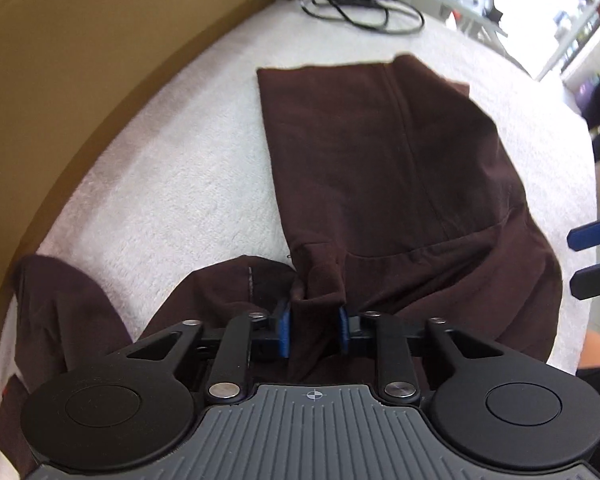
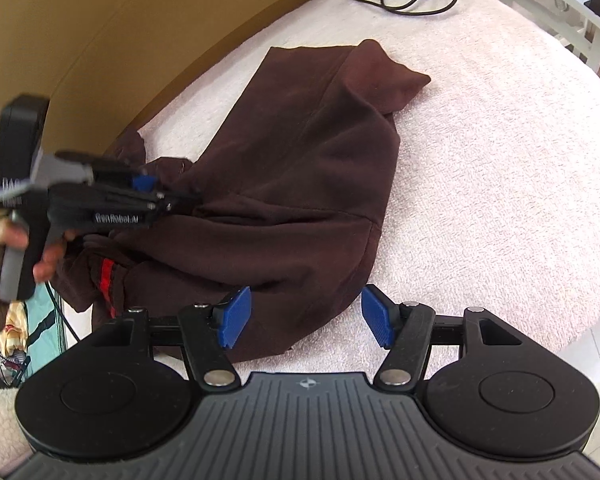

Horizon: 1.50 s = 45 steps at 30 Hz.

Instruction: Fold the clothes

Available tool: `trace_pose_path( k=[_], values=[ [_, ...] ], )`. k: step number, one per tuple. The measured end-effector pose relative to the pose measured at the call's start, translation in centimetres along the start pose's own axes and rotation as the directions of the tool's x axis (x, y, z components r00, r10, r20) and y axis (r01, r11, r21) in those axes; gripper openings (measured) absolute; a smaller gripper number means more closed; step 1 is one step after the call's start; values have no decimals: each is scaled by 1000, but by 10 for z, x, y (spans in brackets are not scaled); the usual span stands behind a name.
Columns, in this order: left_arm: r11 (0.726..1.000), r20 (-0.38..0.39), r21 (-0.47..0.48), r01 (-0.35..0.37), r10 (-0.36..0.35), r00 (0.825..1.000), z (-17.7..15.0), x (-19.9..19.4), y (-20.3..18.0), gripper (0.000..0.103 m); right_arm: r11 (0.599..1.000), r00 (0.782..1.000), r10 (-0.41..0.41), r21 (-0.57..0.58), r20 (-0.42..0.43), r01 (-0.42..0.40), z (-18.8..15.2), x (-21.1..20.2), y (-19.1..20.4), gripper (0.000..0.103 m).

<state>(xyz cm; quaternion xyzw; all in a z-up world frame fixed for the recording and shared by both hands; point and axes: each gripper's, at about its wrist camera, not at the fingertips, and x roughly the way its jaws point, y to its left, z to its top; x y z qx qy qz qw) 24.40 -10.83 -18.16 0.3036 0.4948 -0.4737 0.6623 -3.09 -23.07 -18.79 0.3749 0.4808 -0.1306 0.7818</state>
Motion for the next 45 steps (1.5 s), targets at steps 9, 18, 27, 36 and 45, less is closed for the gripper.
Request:
trace_pose_path(
  k=[9,18,27,36,45],
  values=[
    [988,99,-147,-36,51,994,-8,-29,18,7,997,998,-47,57,35,45,5,8,-10,66],
    [972,149,-235,-16,52,987,-2,-49,39,44,994,995,-62,98,73,55,3,19,-18,62],
    [990,185,-139,17,9,983,47,-51,18,76,995,997,-31,97,76,24,-3,34,-16,41],
    [998,-65,-56,23,-26,998,48,25,6,76,985,989,-78,163,129,57,-6,27,-25,34],
    [998,-30,-55,23,-25,999,40,30,-2,44,989,990,-30,148,139,10,-4,33,-26,35]
  ],
)
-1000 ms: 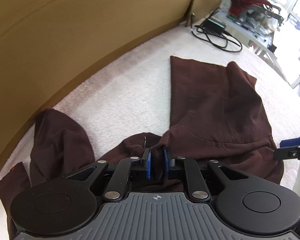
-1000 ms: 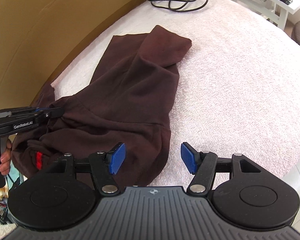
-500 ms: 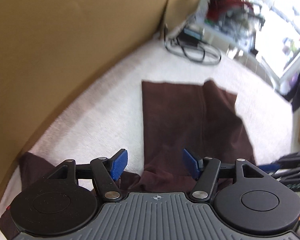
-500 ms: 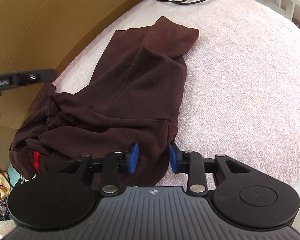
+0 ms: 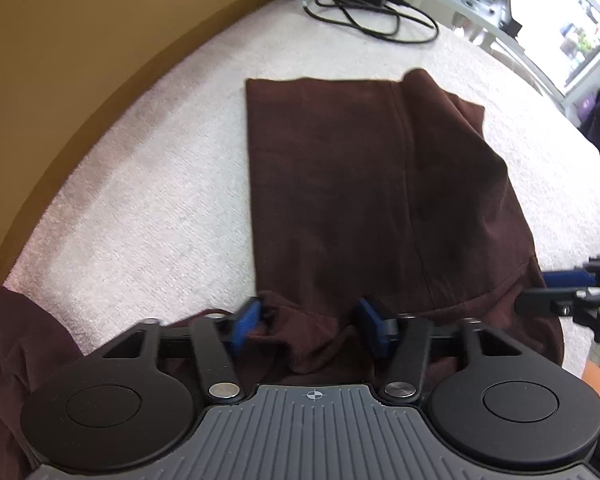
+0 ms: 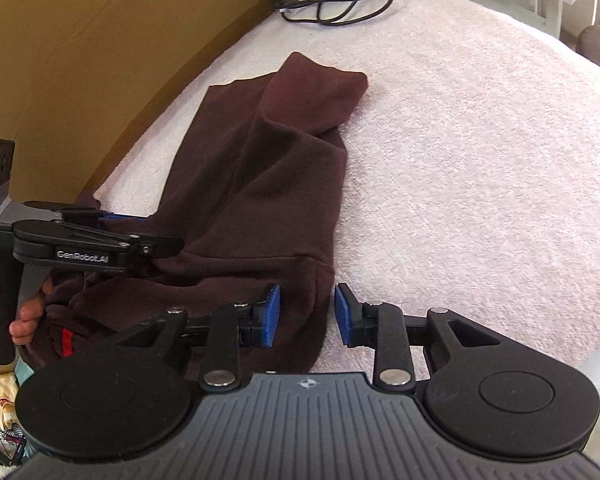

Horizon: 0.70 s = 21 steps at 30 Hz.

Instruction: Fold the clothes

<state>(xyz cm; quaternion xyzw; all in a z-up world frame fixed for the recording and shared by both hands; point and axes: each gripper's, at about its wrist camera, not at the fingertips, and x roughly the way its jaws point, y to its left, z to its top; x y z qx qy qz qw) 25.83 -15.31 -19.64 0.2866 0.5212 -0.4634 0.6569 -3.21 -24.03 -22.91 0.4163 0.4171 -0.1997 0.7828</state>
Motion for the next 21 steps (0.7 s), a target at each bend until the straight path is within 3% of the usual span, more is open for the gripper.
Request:
trace_pose_path(
  k=[1,3,4,5,8,11,17,21],
  values=[
    [1000,12,-24,0,0,1000,0,-1,3,26,1000,1000,5,-4,2,-5,0,1,1,35],
    [997,34,-72,1,2,999,1,-3,10,12,1000,1000,6,-29,11,-6,-1,3,5,30],
    [996,46,-94,1,3,999,1,-4,12,7,999,1000,11,-39,9,-10,-1,5,6,15],
    [994,58,-108,-1,8,998,0,-6,14,7,999,1000,23,-35,-3,-23,-1,7,5,5],
    [990,110,-141,-8,23,994,-2,-20,14,6,998,998,68,-5,-12,-68,4,4,5,4],
    [983,182,-183,-1,34,983,-3,-46,20,5,989,987,151,-12,49,-150,19,-19,12,4],
    [967,297,-253,-41,117,948,5,-102,34,5,944,936,319,-132,150,-301,60,-73,51,3],
    [948,372,-307,-81,198,907,3,-143,40,5,902,903,396,-253,168,-348,75,-97,86,3]
  ],
)
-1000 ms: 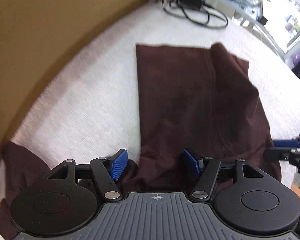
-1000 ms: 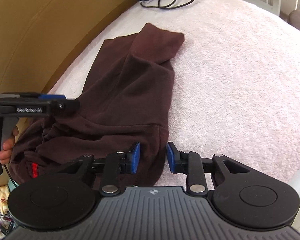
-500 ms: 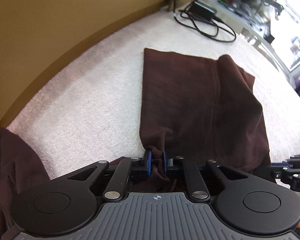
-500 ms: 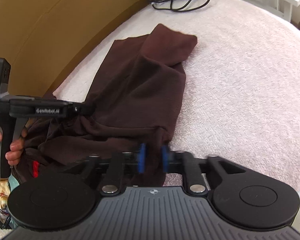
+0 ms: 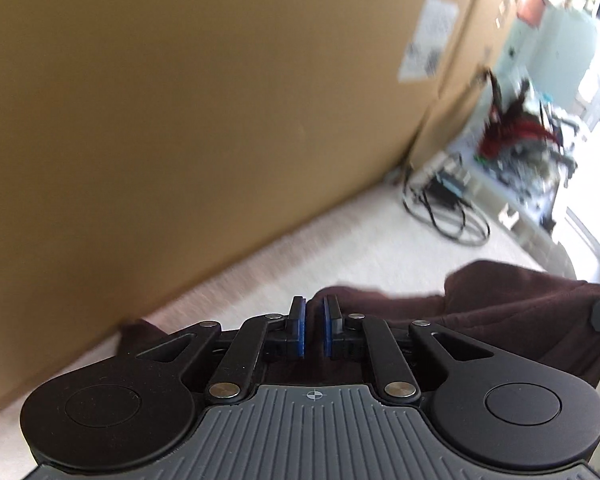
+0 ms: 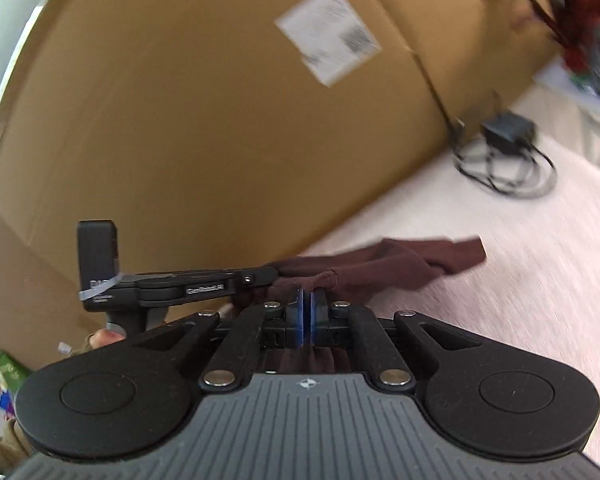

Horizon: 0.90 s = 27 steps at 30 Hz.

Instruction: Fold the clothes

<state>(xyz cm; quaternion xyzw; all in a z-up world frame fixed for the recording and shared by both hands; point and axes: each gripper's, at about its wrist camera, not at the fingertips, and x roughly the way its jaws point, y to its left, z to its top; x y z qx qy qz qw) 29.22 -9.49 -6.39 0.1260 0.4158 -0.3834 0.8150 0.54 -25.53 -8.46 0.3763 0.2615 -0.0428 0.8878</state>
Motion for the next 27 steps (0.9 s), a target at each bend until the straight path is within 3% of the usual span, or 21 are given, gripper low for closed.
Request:
trace_pose_path(
  k=[5,9,11,13,15,16,19,22,24,27],
  values=[
    [995,141,-97,-36,50,989,7,-58,21,3,989,995,90,-117,37,-85,25,-5,39,3],
    [989,180,-124,-85,107,978,3,-88,32,3,973,989,144,-185,33,-135,43,-6,58,3],
    [987,156,-128,-101,120,980,-5,-88,36,6,964,987,160,-218,32,-150,50,-4,65,3],
    [985,112,-128,-117,131,985,-14,-81,37,29,957,986,162,-248,25,-151,57,-1,68,3],
    [985,42,-115,-132,138,990,-24,-61,35,34,954,987,158,-258,7,-151,61,4,69,3],
    [985,2,-104,-137,138,990,-29,-50,34,42,953,988,155,-261,-2,-150,62,7,69,3],
    [991,-93,-79,-108,100,991,-46,-18,27,57,953,988,152,-260,-27,-154,62,11,68,3],
    [996,-137,-67,-51,42,990,-60,-3,21,72,954,988,148,-259,-37,-152,60,8,68,3],
    [998,-136,-55,-22,15,991,-65,0,16,78,954,989,140,-261,-39,-145,63,8,67,3],
    [998,-119,-44,-45,39,992,-72,4,11,77,953,990,133,-267,-47,-141,65,8,67,3]
  ],
)
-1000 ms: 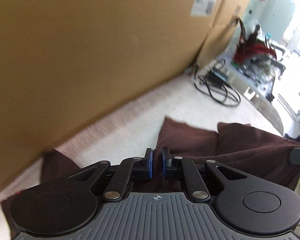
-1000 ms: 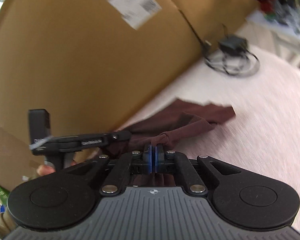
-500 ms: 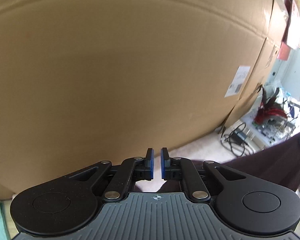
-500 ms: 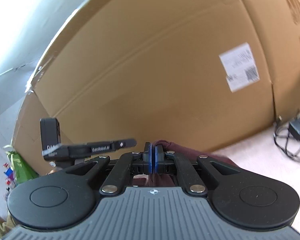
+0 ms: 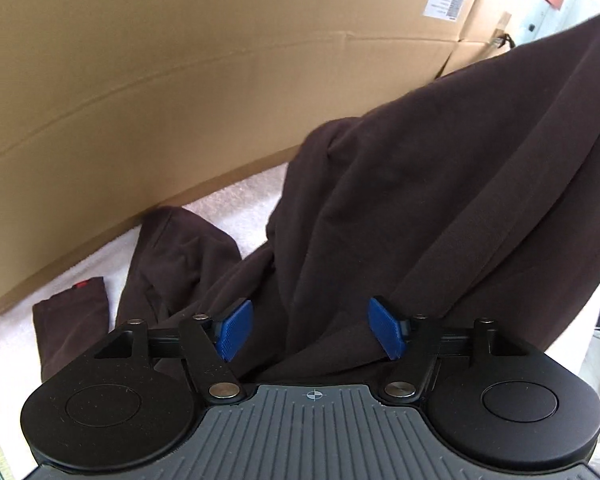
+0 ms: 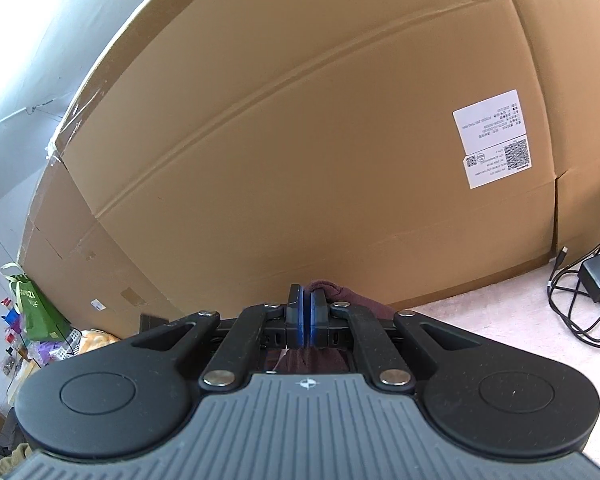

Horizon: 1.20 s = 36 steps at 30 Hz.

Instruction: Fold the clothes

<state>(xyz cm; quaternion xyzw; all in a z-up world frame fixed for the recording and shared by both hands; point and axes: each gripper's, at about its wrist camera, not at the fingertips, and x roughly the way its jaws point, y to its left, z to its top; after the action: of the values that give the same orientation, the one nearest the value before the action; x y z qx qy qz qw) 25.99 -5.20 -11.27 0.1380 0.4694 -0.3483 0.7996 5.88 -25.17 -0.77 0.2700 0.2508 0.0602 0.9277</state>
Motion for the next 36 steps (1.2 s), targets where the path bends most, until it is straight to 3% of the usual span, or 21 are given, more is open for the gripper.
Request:
trace_pose_path(
  k=[2,3,4,6,8,15,19,21,23,25,28,30,32,36],
  values=[
    [1000,-17,-13,-22,22,1000,0,11,-3,68,1000,1000,0,-8,-5,0,1,1,1,3],
    [1000,-28,-20,-17,16,999,-4,12,-2,50,1000,1000,1,-10,-6,-1,2,2,1,3],
    [1000,-39,-26,-11,10,999,-7,13,-1,20,1000,1000,2,-11,-6,-2,2,2,1,3],
    [999,-50,-34,3,-4,999,-14,15,0,12,1000,1000,6,-14,-6,-6,4,4,2,3],
    [999,-41,-38,21,-23,999,-22,12,-5,10,1000,1000,15,-23,-7,-15,7,5,4,3],
    [987,0,-125,105,-106,994,-38,9,-15,17,996,999,34,-85,-12,-35,21,15,8,3],
    [977,-13,-169,133,-138,990,-45,18,-19,18,996,999,-29,-87,-37,25,20,31,-7,3],
    [969,-20,-196,147,-154,988,-50,16,-14,21,989,990,-124,-94,-69,117,13,41,-22,5],
    [960,-14,-228,164,-171,985,-54,10,-7,33,965,957,-255,-103,-136,243,2,54,-43,6],
    [954,8,-248,167,-170,985,-55,-3,5,49,933,906,-360,-108,-222,344,-10,65,-64,14],
    [970,39,-224,95,-89,995,-48,-23,21,59,917,868,-397,-98,-300,386,-28,68,-84,34],
    [978,50,-207,26,-16,999,-39,-31,34,66,917,869,-397,-88,-294,389,-35,62,-83,43],
    [981,50,-189,-43,54,997,-28,-33,47,72,932,889,-359,-66,-286,355,-40,56,-76,45],
    [982,-28,-131,-135,132,991,-2,-8,68,77,966,920,-254,-30,-299,258,-59,58,-51,56]
  ],
)
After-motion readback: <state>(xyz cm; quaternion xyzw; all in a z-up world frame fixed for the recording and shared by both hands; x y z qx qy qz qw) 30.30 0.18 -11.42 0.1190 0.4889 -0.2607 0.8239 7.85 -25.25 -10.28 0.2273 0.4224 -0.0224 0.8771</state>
